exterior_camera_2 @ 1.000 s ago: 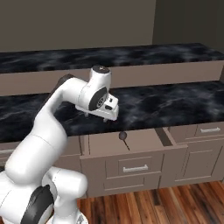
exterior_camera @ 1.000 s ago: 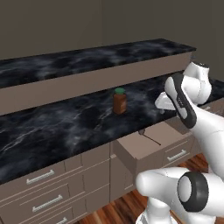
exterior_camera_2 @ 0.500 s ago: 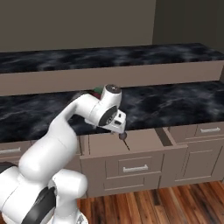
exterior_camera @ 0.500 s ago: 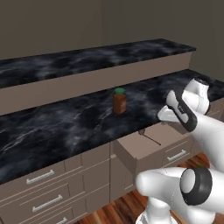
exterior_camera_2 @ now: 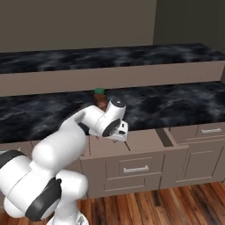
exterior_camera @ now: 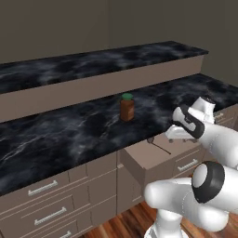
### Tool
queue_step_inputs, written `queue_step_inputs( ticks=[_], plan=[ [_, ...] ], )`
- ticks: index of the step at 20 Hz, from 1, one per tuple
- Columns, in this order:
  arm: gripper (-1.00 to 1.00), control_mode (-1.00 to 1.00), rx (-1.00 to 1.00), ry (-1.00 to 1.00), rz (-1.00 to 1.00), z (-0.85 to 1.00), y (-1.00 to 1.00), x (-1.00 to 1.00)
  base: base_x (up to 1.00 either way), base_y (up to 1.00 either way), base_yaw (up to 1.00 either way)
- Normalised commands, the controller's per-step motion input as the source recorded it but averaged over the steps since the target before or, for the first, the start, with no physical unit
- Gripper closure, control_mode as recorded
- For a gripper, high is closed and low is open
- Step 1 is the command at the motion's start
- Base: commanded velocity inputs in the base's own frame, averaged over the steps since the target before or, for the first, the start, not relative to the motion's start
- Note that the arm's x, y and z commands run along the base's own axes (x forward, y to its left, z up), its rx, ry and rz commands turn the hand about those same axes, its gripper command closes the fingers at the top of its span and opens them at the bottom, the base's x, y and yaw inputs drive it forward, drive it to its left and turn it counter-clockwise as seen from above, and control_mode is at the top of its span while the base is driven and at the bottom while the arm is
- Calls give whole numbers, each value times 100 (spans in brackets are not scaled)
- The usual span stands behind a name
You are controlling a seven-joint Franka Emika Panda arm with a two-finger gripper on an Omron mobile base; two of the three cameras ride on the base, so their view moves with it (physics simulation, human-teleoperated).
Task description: Pick the ladle from the drawer and place it on the counter.
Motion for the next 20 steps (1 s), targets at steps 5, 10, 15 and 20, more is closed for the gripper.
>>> queue_step_inputs(
  ticks=[5, 10, 15, 20],
  plan=[
    [-100, -100, -1, -6, 9, -44, -12, 14, 0, 0, 0],
    [-100, -100, -4, -3, 2, -35, -12, 39, 0, 0, 0],
    [-100, -100, -3, -3, 2, -33, -9, 41, 0, 0, 0],
    [-100, -100, -3, -3, 1, -31, -7, 41, 0, 0, 0]
  ],
)
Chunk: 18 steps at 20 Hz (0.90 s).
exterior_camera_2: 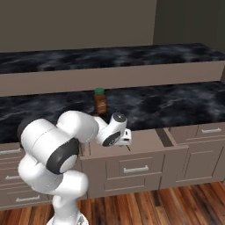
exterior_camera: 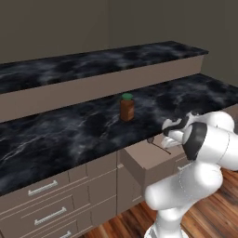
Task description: Pick the ladle from the drawer and place it on the counter.
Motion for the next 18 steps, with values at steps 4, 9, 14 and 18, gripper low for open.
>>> queue_step_inputs(
  ticks=[4, 9, 14, 18],
  plan=[
    [-100, -100, -3, -3, 1, -30, -13, 31, 0, 0, 0],
    [-100, -100, -2, -1, 0, -29, -14, 39, 0, 0, 0],
    [-100, -100, 0, 0, 0, -27, -17, 19, 0, 0, 0],
    [-100, -100, 0, 0, 0, -31, -22, 1, 0, 0, 0]
  ],
)
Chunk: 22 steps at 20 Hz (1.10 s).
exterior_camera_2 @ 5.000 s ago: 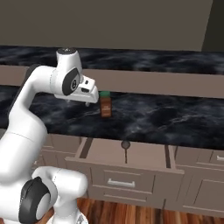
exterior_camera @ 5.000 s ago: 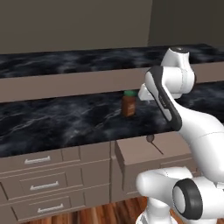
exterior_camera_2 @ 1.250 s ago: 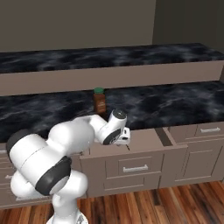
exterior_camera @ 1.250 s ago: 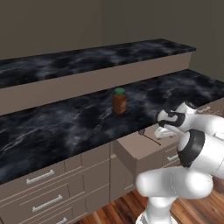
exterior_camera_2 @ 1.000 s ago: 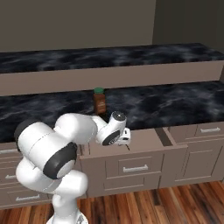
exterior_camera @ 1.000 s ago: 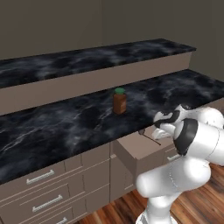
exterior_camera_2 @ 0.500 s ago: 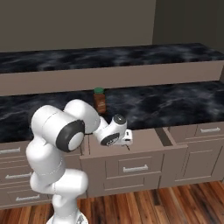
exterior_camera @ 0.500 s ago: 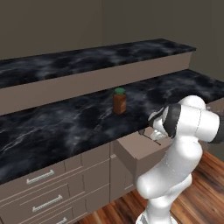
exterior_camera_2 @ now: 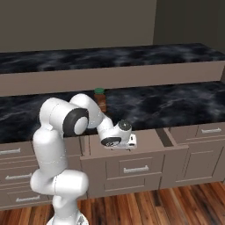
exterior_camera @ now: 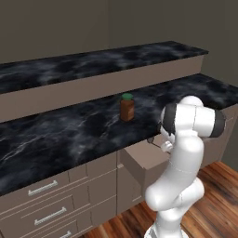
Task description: Pick the ladle from the drawer and place it on the counter.
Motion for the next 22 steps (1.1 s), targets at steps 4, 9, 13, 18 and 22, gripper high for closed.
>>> queue_step_inputs(
  ticks=[4, 9, 13, 18, 22],
  plan=[
    [-100, -100, -4, 0, 0, -26, -24, 0, 0, 0, 0],
    [-100, -100, -12, 0, 4, -16, -37, -13, 0, 0, 0],
    [-100, -100, -16, 0, 10, -8, -53, -45, 0, 0, 0],
    [-100, -100, -9, 0, 11, -2, -70, -73, 0, 0, 0],
    [-100, -100, -4, 0, 12, -4, -72, -69, 0, 0, 0]
  ],
)
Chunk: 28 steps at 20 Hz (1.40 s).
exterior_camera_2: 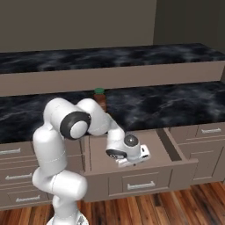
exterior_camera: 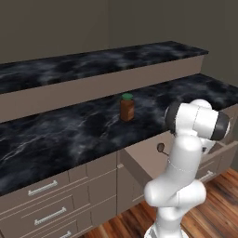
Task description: Pick the ladle from the drawer and place it on the counter.
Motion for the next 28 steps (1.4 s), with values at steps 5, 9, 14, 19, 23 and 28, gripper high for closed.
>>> queue_step_inputs(
  ticks=[5, 9, 14, 19, 23, 28],
  plan=[
    [-100, -100, 2, 0, 9, -1, -58, -38, 0, 0, 0],
    [-100, -100, 1, 0, -3, 17, 1, 18, 0, 0, 0],
    [-100, -100, 0, 0, -15, 5, 31, 58, 0, 0, 0],
    [-100, -100, 0, 13, -14, 1, 31, 57, 0, 0, 0],
    [-100, -100, 0, 8, -10, -19, 3, 46, 0, 0, 0],
    [-100, -100, 0, 6, -3, -28, 0, 50, 0, 0, 0]
  ],
)
